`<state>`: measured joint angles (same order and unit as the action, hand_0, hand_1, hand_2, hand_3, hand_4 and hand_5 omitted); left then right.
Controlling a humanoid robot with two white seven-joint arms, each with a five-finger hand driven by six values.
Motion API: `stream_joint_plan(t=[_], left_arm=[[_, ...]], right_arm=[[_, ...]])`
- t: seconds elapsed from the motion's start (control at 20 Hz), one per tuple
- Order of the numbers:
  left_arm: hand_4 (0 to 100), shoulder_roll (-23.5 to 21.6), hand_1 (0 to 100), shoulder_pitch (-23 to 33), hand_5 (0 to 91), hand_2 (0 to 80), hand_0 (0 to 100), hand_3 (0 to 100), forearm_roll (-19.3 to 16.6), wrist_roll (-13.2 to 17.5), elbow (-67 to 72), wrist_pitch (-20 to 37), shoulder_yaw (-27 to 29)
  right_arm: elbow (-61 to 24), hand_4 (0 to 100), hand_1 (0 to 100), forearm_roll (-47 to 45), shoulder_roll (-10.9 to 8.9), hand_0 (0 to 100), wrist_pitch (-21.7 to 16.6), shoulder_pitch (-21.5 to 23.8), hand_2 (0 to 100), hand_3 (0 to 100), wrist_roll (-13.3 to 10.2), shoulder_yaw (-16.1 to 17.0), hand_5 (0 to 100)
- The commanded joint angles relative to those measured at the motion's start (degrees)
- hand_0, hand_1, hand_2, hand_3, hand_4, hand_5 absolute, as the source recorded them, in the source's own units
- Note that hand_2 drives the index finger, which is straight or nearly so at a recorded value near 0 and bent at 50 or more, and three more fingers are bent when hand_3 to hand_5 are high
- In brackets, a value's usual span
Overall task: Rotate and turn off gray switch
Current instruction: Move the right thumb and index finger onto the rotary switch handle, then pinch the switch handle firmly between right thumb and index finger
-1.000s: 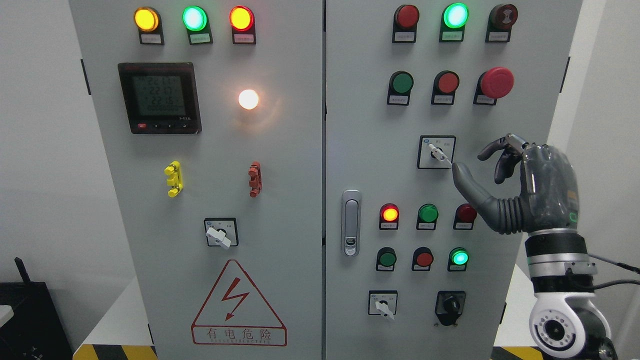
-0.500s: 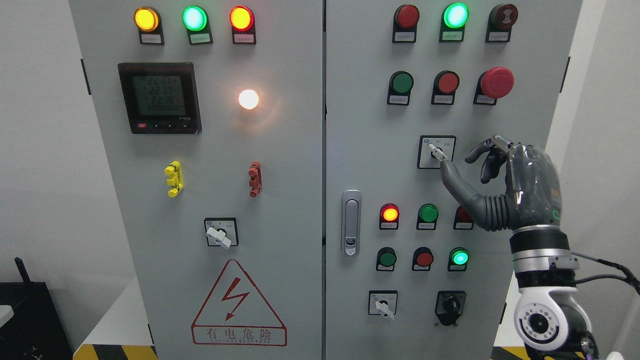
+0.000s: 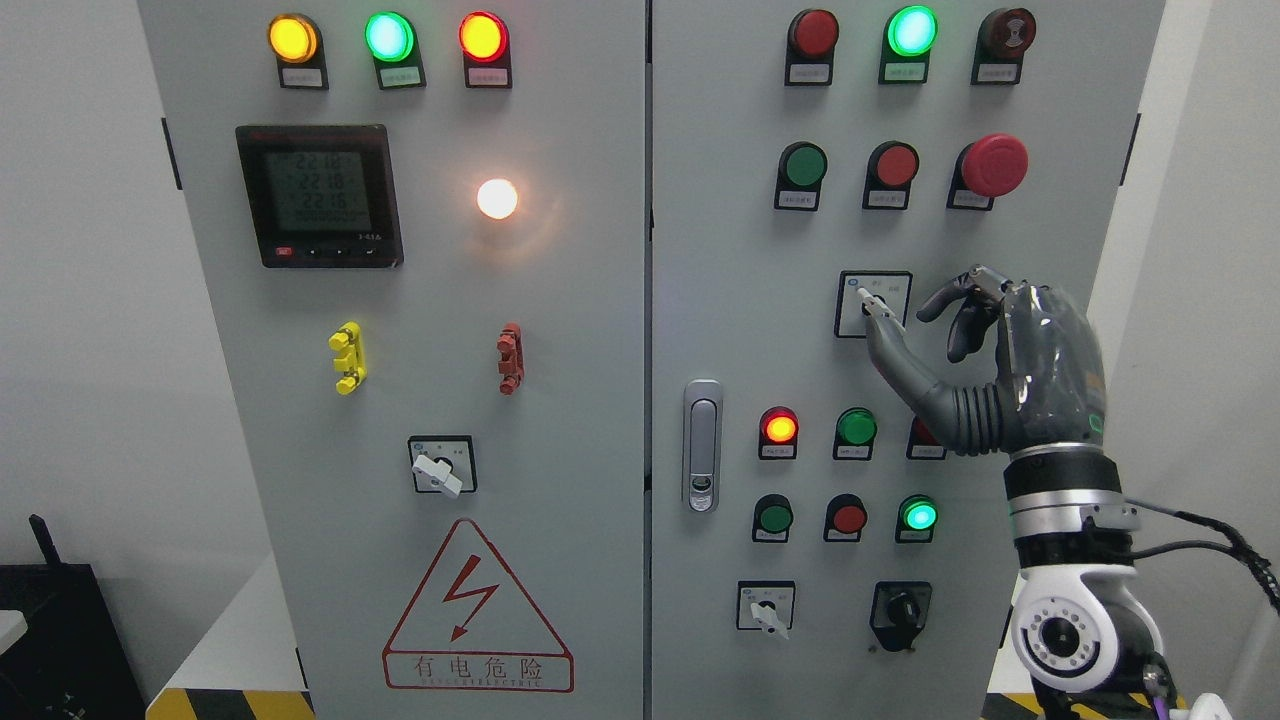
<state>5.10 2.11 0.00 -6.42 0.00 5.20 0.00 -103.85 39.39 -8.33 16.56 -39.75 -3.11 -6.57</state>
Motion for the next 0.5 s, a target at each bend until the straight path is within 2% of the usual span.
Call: stream_joint_plan(t=[0.0,0.45], left_arm=[[0,0.0,39,0.0,0.0,0.0,12,0,-0.4,0.2,1.3,0.0,1.8],[0,0.0,39,0.0,0.0,0.0,12,0,-0.4,0.1,1.3,0.0,1.8]], right_arm=[[0.4,89,40,0.2,0.68,12,0.3,-0.2,59,93,0.0,-0.7,100],[0.5,89,45,0.4,0.68,11,1.1,-0.9,63,93,0.0,-1.2,100]])
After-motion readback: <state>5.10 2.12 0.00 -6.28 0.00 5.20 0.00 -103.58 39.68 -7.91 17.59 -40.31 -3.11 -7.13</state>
